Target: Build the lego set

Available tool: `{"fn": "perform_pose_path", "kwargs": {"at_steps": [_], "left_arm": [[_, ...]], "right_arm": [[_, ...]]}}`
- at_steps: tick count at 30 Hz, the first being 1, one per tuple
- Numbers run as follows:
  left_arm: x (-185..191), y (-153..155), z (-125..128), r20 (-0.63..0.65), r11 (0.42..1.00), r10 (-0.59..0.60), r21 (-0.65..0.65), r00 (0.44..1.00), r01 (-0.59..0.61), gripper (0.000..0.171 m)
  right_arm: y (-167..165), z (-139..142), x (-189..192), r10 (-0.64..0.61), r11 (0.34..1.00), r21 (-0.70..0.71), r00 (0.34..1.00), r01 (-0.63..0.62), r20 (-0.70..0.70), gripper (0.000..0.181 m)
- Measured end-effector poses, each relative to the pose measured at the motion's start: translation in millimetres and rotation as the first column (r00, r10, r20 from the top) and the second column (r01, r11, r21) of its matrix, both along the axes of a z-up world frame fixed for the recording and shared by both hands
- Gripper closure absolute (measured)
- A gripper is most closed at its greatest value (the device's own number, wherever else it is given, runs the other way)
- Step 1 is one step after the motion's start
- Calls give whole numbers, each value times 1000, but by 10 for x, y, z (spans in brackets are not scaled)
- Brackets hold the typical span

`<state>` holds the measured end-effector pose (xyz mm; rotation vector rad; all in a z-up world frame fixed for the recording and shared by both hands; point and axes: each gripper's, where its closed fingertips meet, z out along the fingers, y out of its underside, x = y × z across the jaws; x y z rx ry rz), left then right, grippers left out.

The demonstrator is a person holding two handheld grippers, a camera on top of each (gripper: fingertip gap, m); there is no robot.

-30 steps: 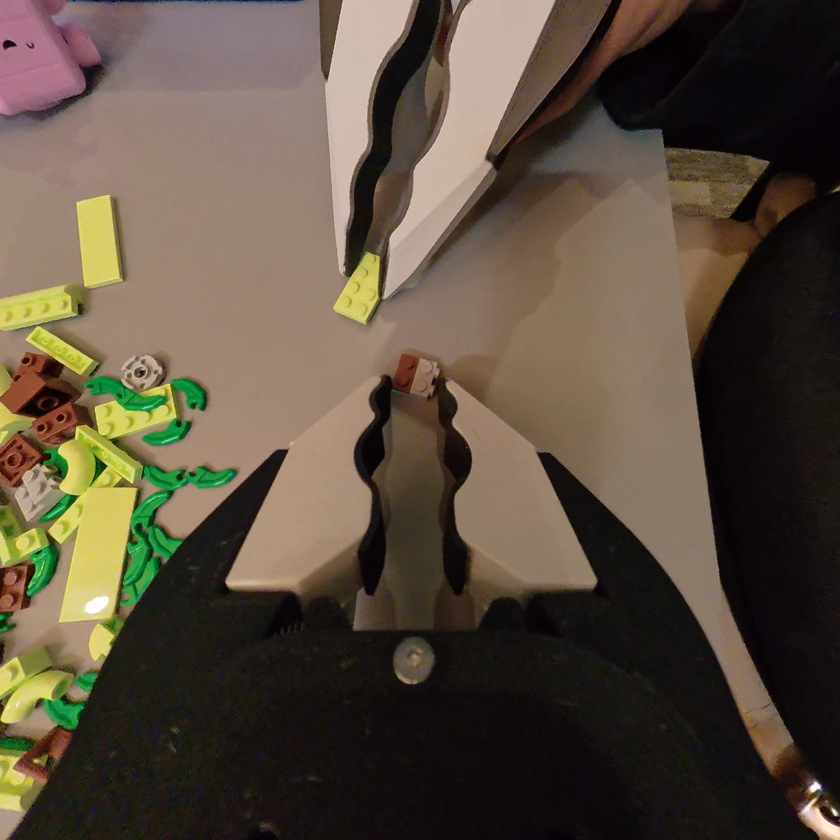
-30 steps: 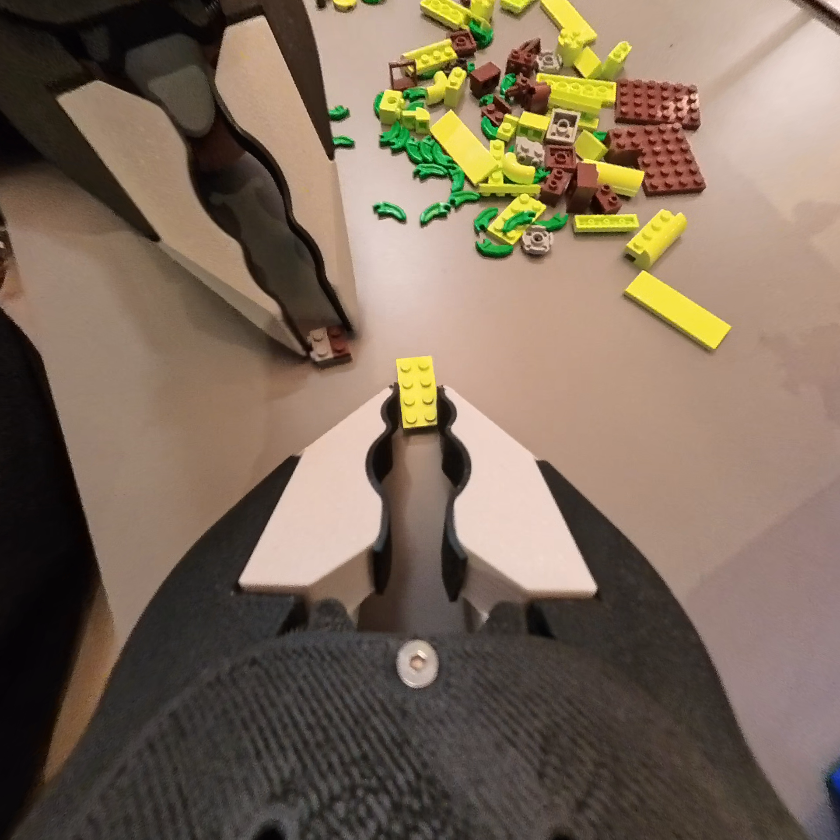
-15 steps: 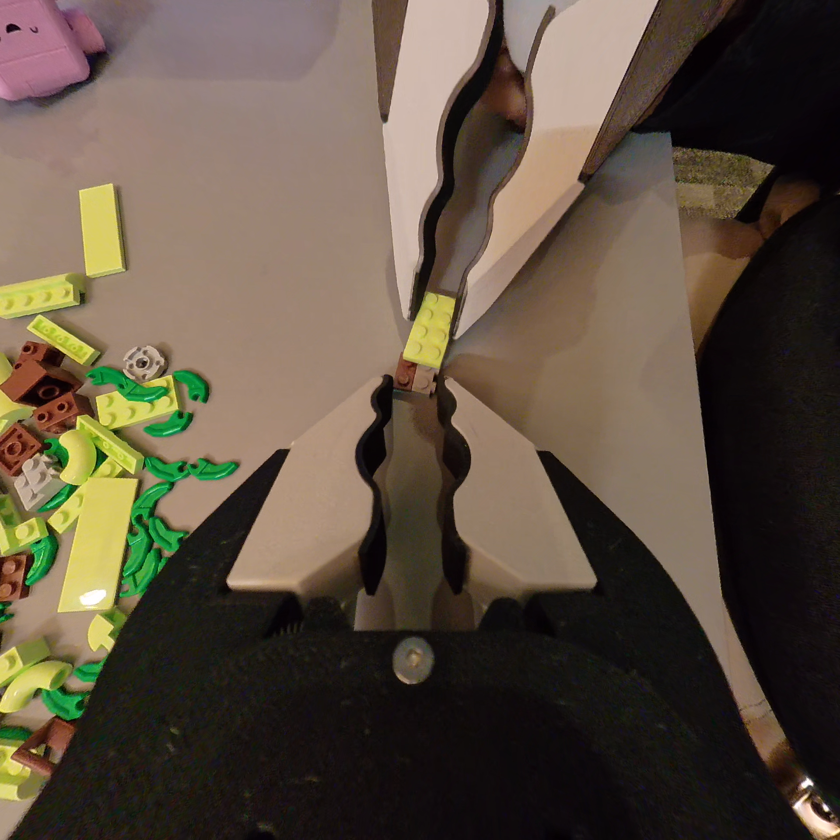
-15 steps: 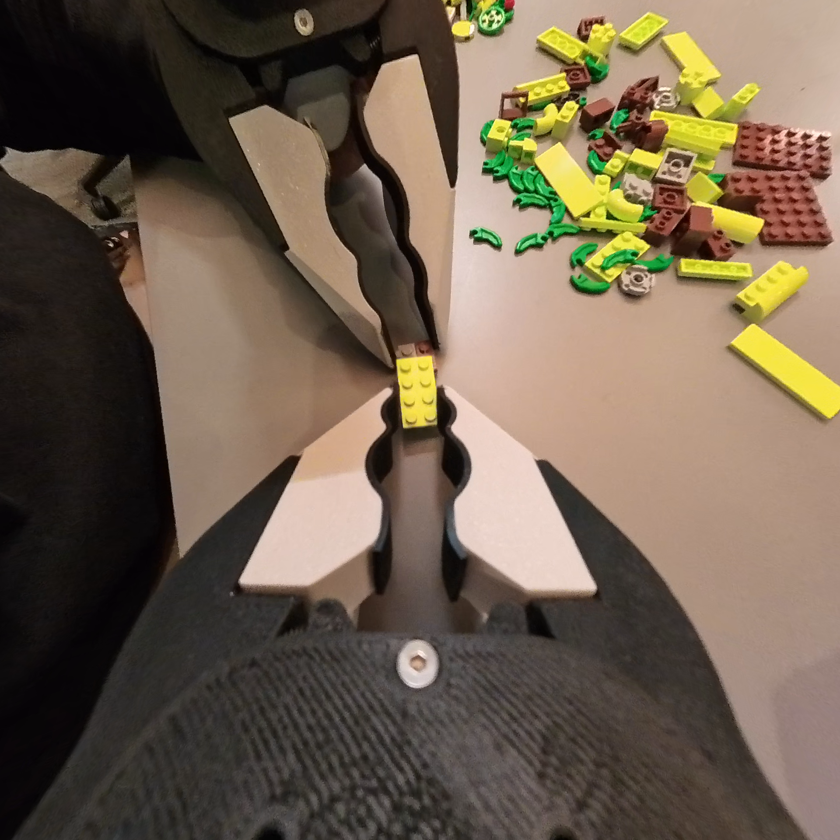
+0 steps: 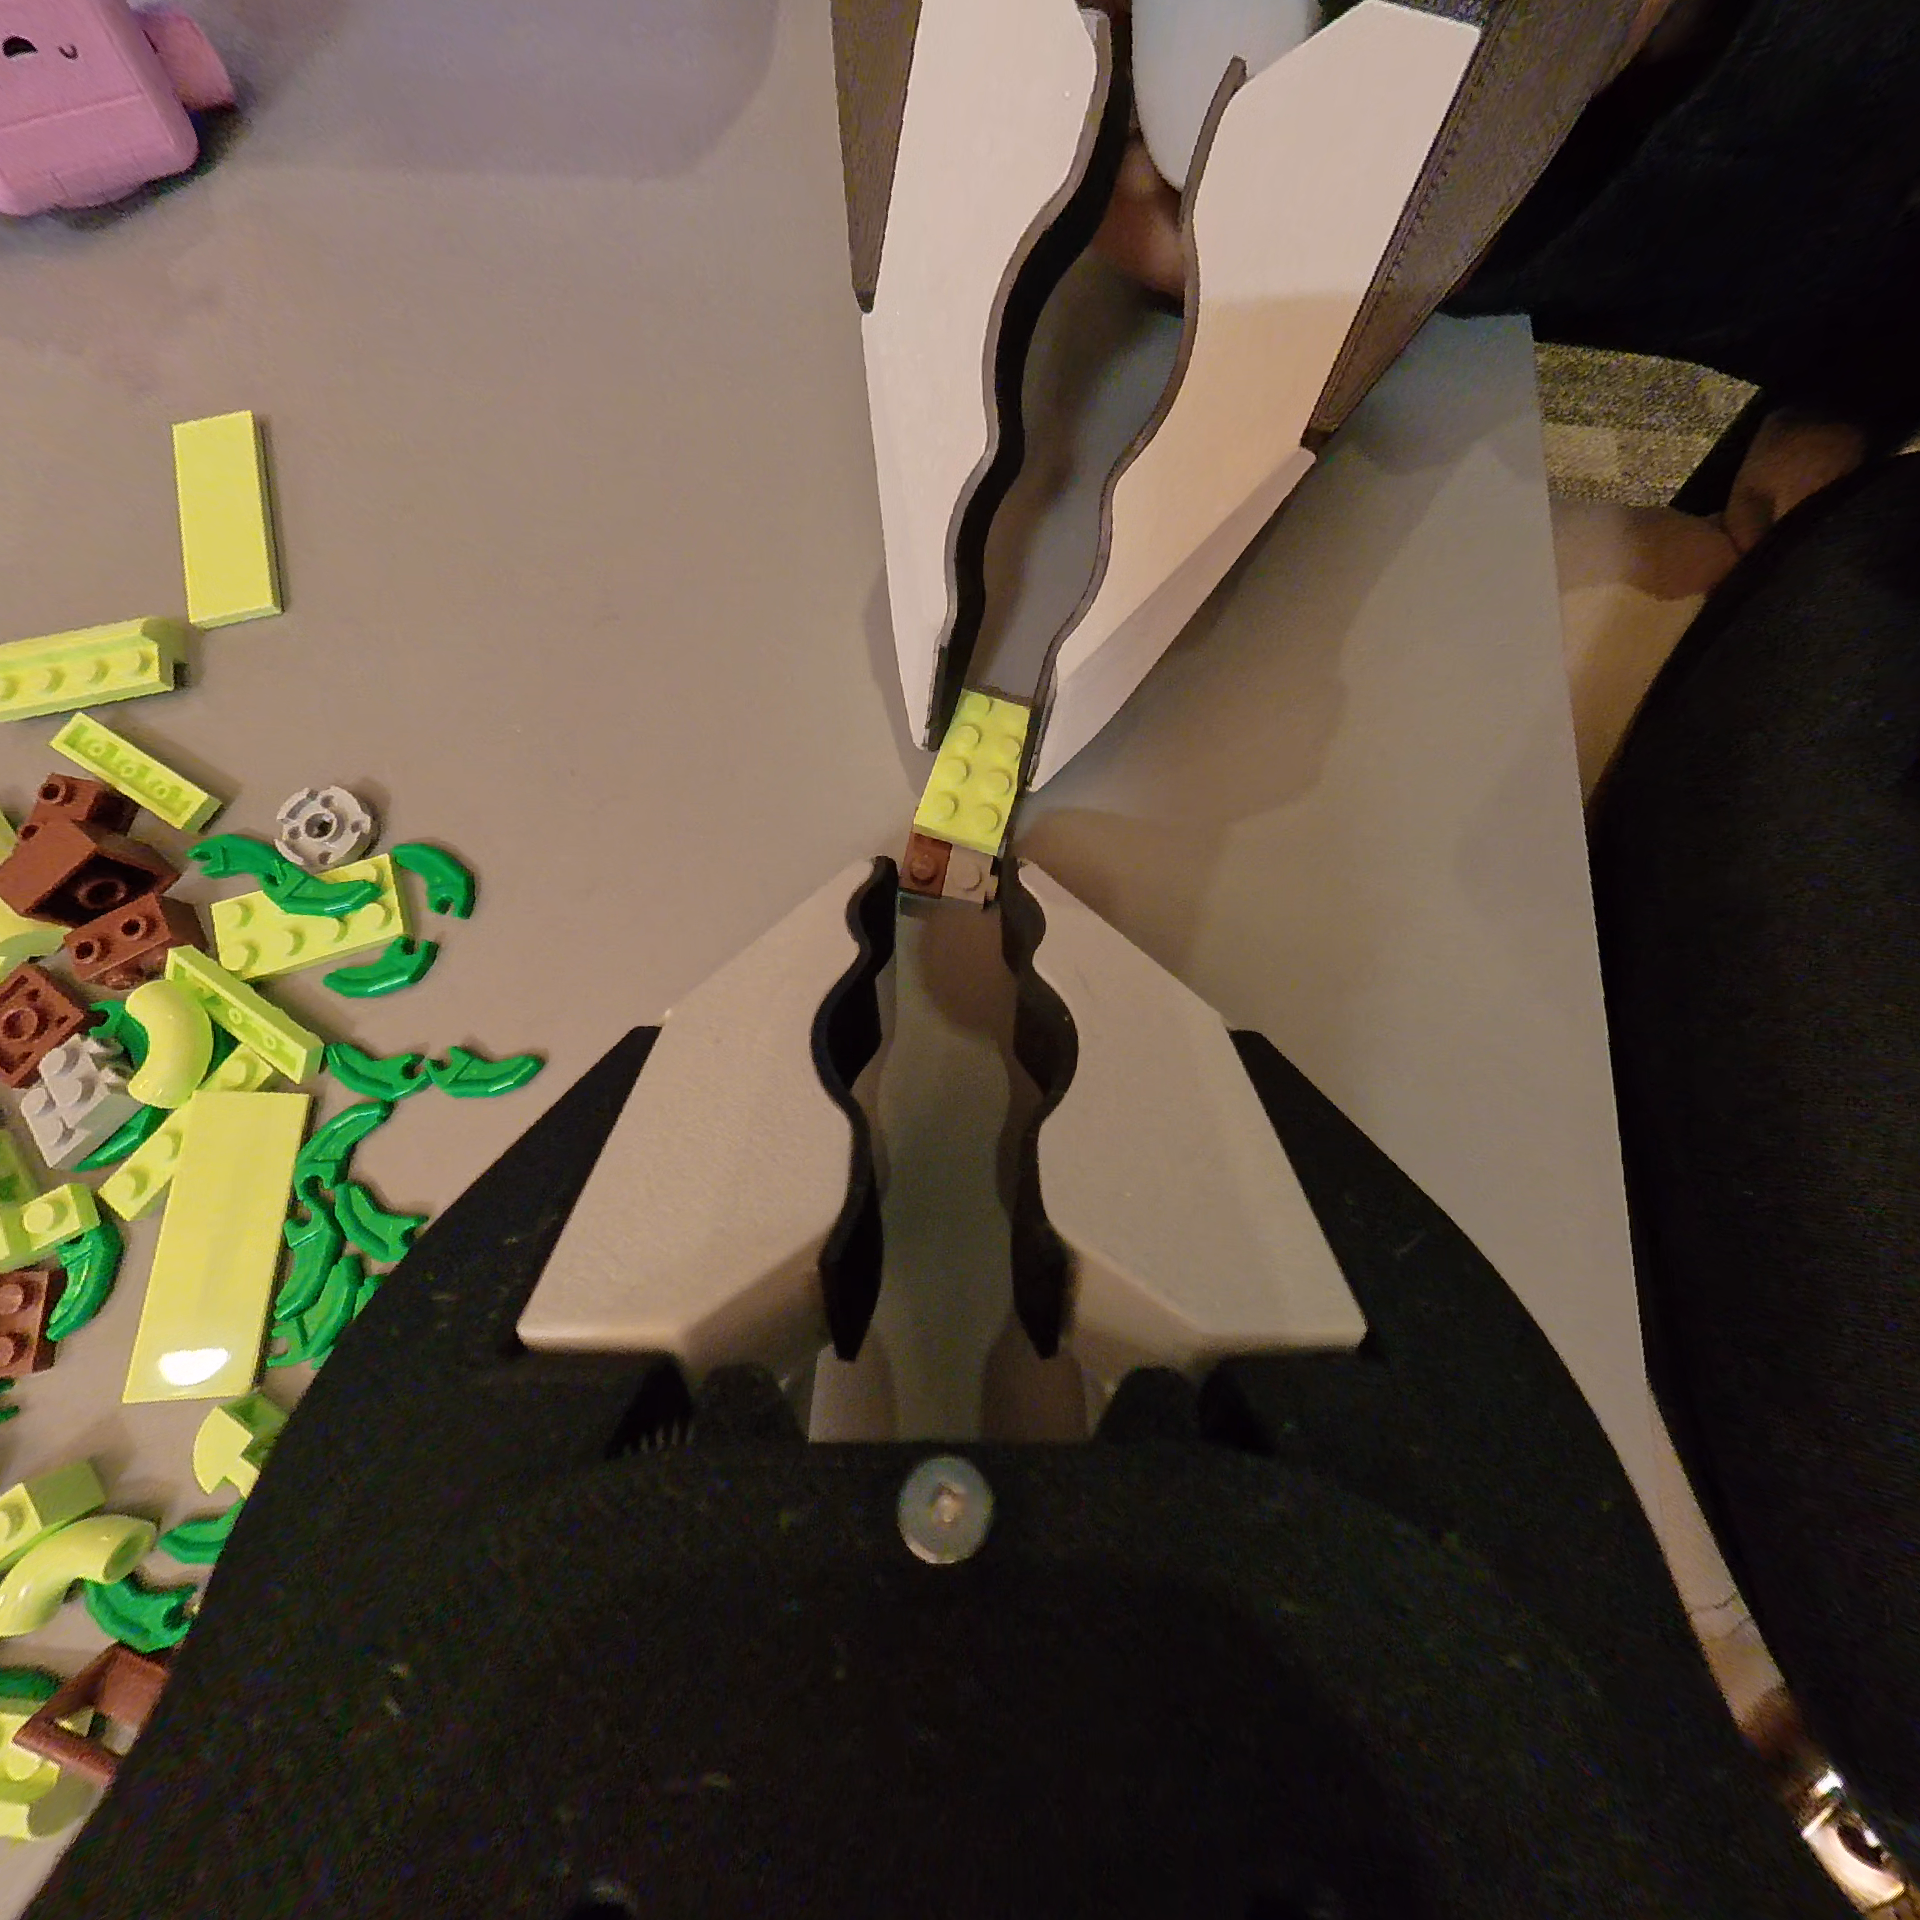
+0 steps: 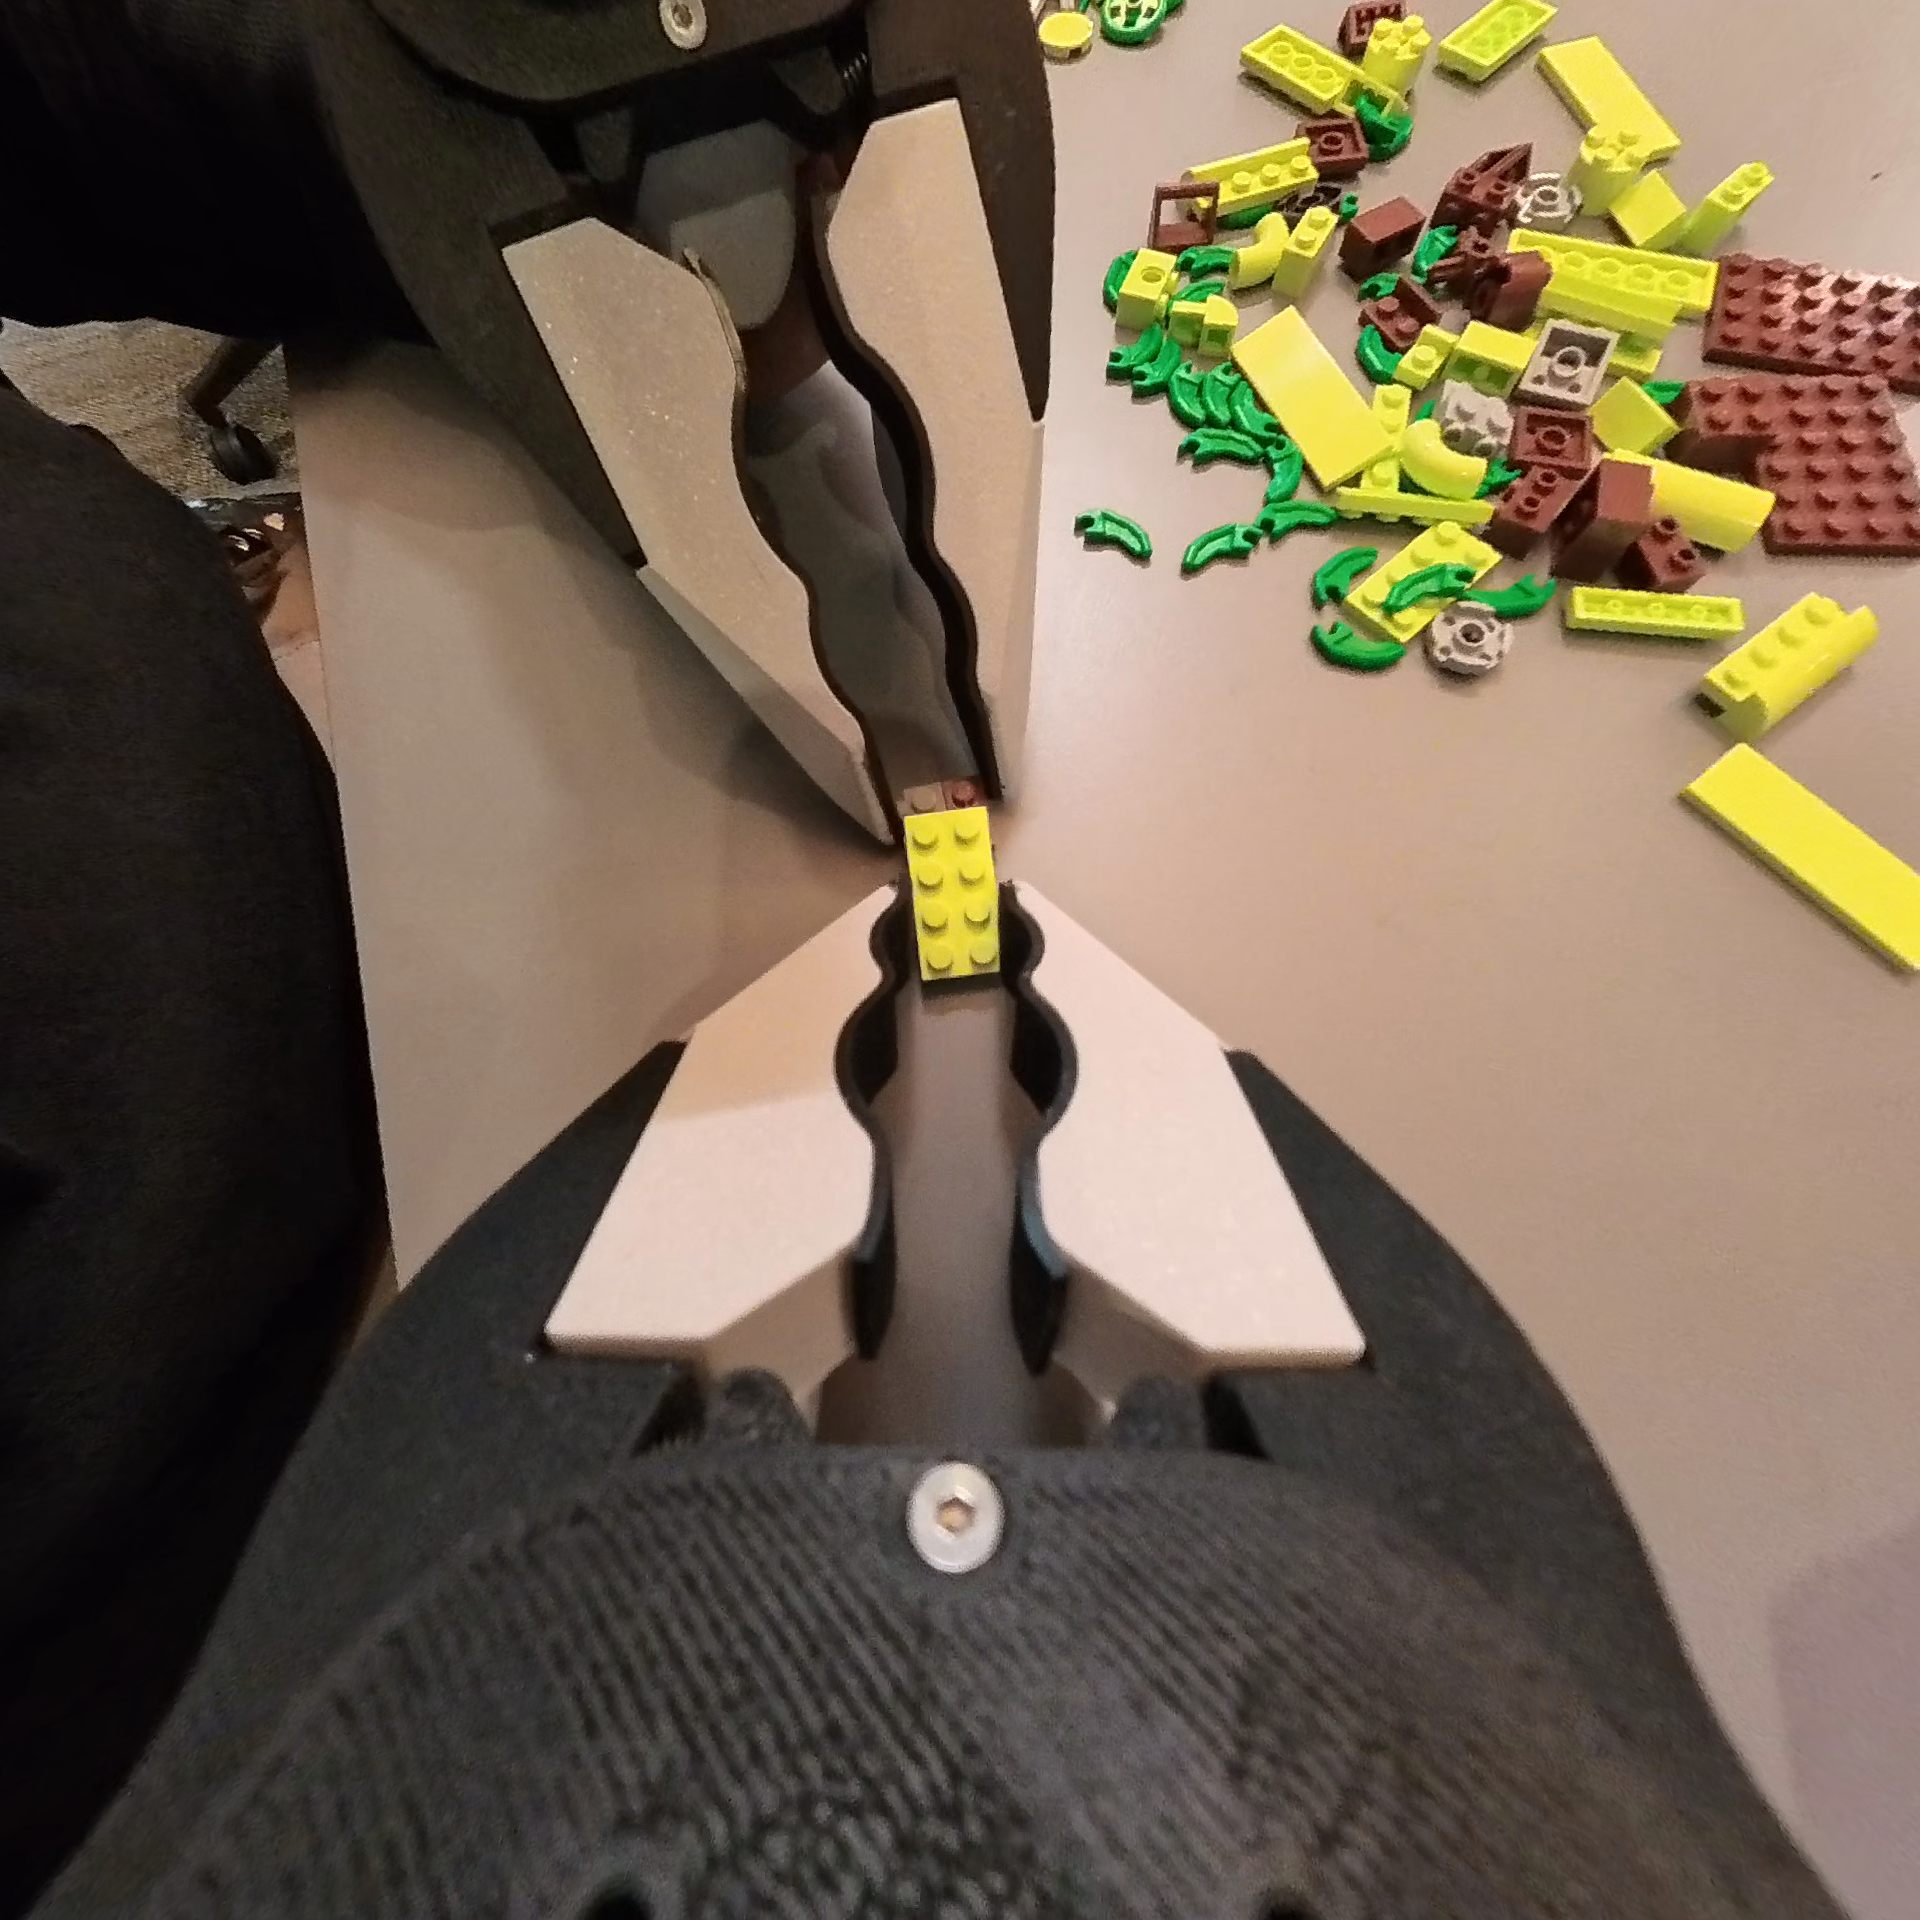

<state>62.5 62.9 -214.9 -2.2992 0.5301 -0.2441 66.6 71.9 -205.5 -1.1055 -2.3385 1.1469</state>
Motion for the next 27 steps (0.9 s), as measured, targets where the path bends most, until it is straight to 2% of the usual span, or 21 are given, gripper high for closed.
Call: {"fn": "perform_pose_path", "kwargs": {"at_steps": [9, 27], "left_arm": [[0, -1, 1, -1, 1000, 0, 0, 1000, 0, 152], [12, -7, -1, 18, 1000, -9, -9, 1000, 10, 153]], "right_arm": [[7, 27, -6, -6, 1000, -3, 1000, 6, -20, 162], [-84, 47, -51, 36, 999, 2, 999, -36, -37, 176]]}}
